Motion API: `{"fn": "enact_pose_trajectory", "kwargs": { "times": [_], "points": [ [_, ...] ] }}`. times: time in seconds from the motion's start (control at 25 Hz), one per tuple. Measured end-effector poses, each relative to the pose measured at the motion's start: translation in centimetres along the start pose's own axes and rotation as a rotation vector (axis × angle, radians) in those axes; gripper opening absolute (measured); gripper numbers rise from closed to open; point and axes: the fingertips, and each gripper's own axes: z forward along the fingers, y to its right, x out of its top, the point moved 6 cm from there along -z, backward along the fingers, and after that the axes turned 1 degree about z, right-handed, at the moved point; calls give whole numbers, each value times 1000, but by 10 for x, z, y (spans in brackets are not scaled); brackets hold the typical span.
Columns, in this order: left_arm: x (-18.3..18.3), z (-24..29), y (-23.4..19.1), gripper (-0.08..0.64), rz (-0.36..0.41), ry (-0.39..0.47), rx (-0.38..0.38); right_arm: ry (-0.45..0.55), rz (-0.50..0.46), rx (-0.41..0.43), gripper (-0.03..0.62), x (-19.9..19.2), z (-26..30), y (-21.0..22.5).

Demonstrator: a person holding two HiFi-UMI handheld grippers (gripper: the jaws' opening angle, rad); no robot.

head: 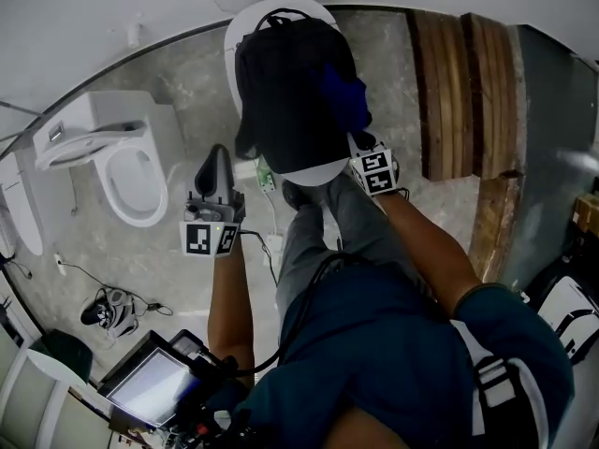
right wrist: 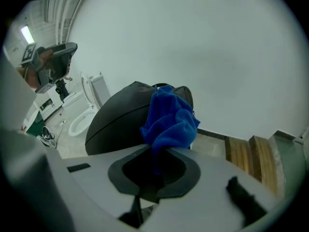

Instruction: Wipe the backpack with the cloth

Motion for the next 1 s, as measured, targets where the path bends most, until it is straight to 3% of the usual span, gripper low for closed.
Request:
{"fn": "enact_pose_trajectory", "kwargs": {
  "times": [0.28,0.4,0.52,0.64,0.76,0.88,1.0],
  "points": [
    [22,-29,29,3,7,1,-36,-17,151,147,28,-40,-21,-28],
    [31,-44,44,3,10,4,-59,18,248,179,28,-37,-39,-37],
    [44,-58,58,3,21,12,-86,87,278,172,28,-21,-67,-40],
    [62,-73,73,3,39,31,-113,206,271,158,28,9,-109,-39],
    [86,-102,102,3,65,77,-136,390,234,152,28,39,-179,-40],
    [110,-135,131,3,58,109,-136,591,140,153,28,66,-260,-49],
    [129,-143,135,3,44,117,-127,759,38,125,28,109,-316,-56]
  ]
}}
